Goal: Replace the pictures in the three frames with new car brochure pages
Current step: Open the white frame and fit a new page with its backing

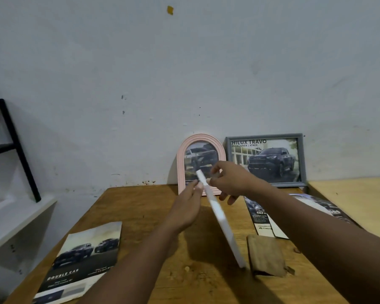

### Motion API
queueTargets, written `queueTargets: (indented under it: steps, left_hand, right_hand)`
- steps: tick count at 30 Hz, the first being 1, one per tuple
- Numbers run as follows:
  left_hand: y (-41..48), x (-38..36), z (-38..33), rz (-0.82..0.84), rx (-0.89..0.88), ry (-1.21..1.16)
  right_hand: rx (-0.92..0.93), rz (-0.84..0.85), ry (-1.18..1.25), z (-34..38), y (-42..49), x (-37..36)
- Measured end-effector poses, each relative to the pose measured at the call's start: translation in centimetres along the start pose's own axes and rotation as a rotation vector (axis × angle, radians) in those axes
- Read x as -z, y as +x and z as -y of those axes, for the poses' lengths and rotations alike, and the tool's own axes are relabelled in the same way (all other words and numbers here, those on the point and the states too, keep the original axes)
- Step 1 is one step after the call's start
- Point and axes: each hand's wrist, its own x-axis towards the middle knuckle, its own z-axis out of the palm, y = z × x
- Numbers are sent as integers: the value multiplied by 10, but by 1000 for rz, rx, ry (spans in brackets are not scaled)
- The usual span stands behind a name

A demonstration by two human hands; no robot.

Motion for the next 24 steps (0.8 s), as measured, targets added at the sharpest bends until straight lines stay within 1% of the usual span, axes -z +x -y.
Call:
queueTargets:
  steps: [2, 6, 9, 12, 15, 17, 18, 21, 22, 24]
  left_hand:
    - [9, 10, 2, -53, 2, -79]
    - [3, 25, 6, -65, 91, -40]
    - [-2, 28, 24, -33, 150, -2]
    - [-8, 29, 43, -21, 196, 4]
    - [-13, 25, 63, -4, 258, -2]
    - [-13, 19, 77, -3, 262, 20]
    - [-11, 16, 83, -8, 243, 85]
    - [-7, 7, 88, -57, 148, 418]
    - [-8, 4, 87, -53, 118, 464]
    - [-7, -1, 91, -21, 97, 480]
  right_hand:
    - [7, 8, 7, 2, 0, -10]
    - [35, 1, -122, -18, 9, -34]
    - [-36, -17, -236, -47, 9, -56]
    - [-92, -20, -277, -76, -4, -80]
    - [-9, -91, -370, -94, -16, -102]
    - [28, -122, -415, -99, -17, -111]
    - [34, -130, -436, -100, -16, -112]
    - [15, -129, -512, -102, -6, -111]
    - [3, -125, -535, -102, -1, -111]
    - [-25, -117, -569, -104, 8, -111]
